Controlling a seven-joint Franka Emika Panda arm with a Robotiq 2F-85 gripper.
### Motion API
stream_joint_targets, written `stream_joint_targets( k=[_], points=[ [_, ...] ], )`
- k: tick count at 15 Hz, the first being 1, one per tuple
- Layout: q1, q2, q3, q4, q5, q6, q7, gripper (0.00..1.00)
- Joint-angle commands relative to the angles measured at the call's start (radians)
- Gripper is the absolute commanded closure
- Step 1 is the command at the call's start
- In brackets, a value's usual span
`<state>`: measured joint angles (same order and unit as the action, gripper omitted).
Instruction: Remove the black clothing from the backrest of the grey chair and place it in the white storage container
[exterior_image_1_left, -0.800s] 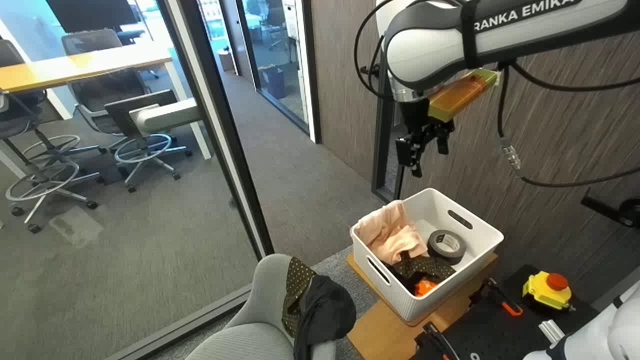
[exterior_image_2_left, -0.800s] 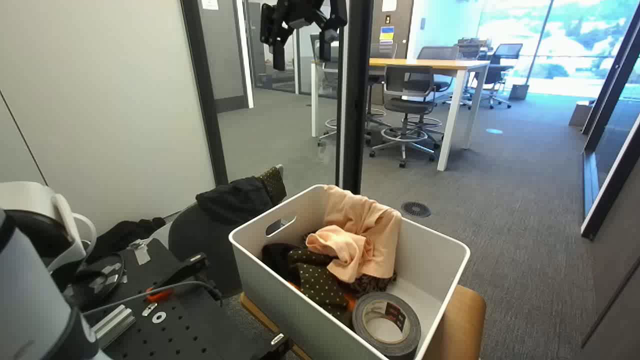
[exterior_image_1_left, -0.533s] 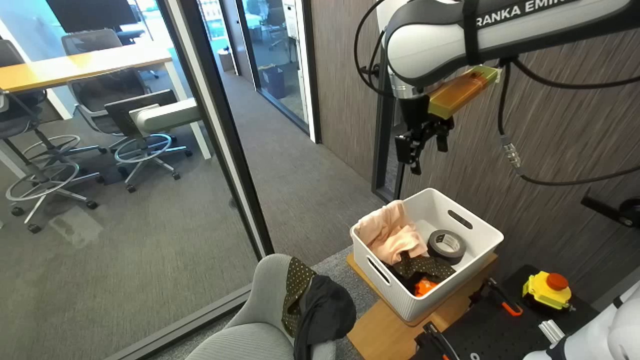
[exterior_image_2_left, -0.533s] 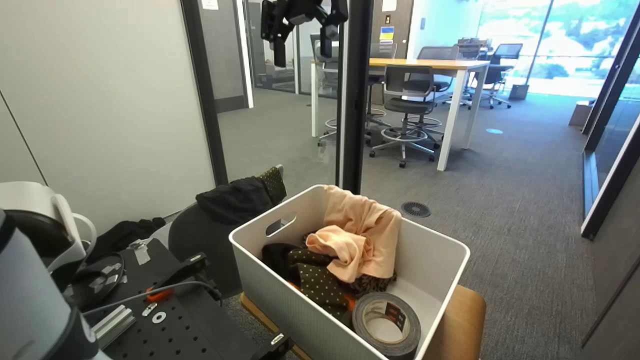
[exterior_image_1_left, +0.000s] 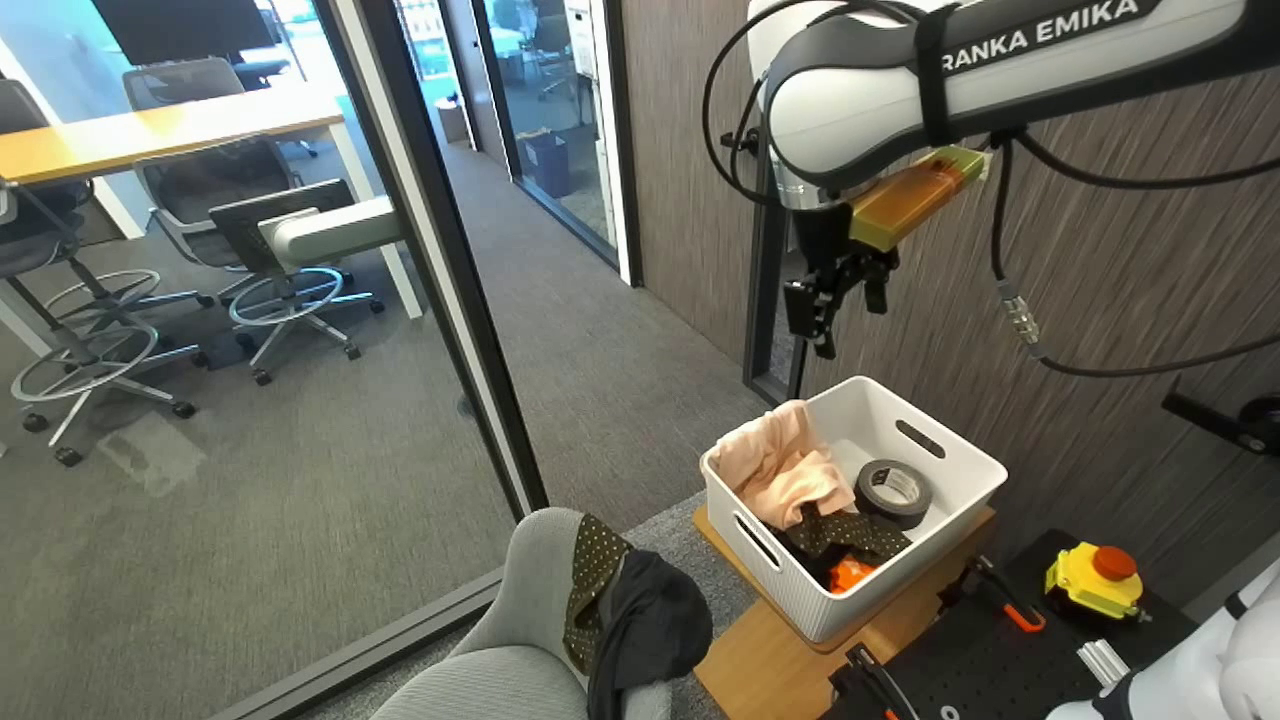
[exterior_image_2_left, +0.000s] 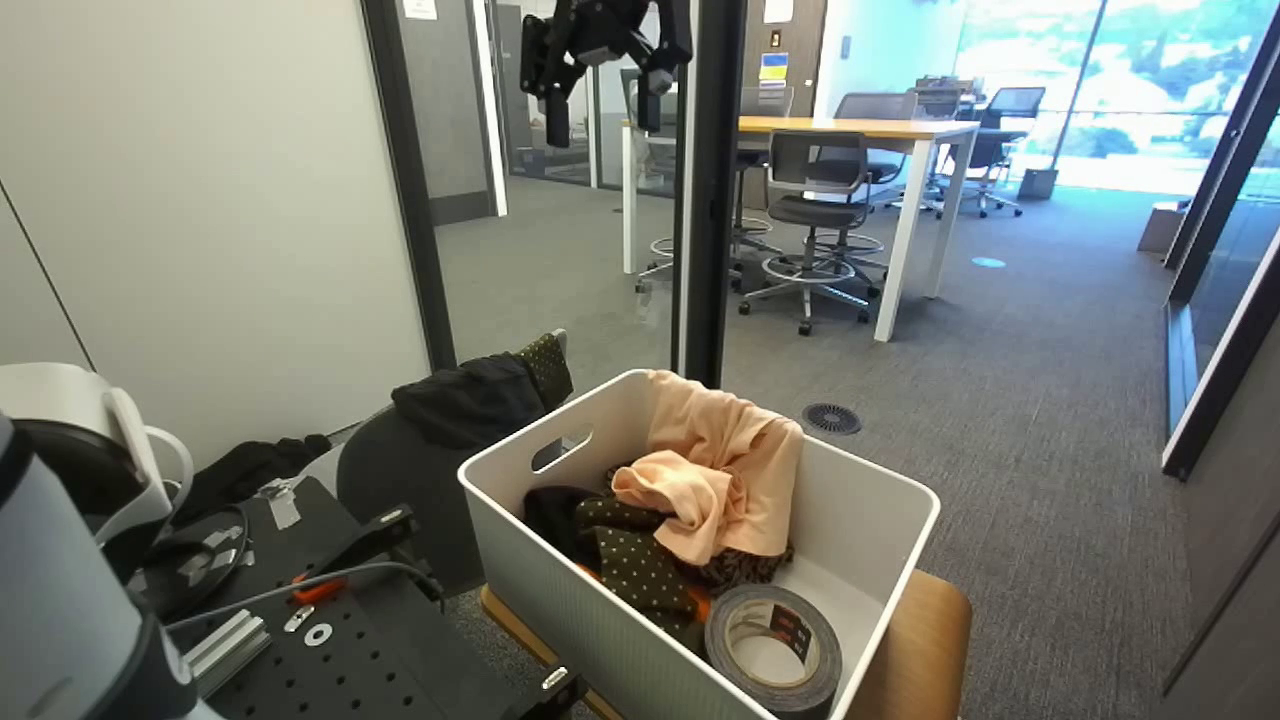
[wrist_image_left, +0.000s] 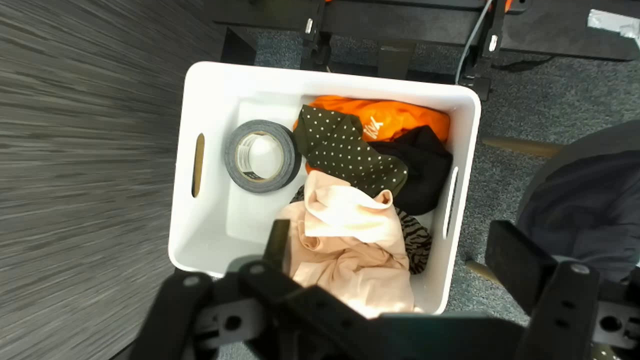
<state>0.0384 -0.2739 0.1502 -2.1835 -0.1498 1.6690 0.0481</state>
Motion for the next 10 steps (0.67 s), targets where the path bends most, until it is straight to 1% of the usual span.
stream_joint_targets(
  k=[1, 4, 6, 10],
  points=[
    [0.043, 0.019, -0.018, -0.025, 0.048, 0.135, -0.04, 0.0],
    [0.069, 0.044, -0.018, -0.076, 0.104, 0.311, -0.088, 0.0],
    [0.078, 0.069, -0.016, -0.11, 0.136, 0.411, -0.091, 0.0],
    [0.101, 0.135, -0.019, -0.163, 0.263, 0.57, -0.152, 0.0]
  ],
)
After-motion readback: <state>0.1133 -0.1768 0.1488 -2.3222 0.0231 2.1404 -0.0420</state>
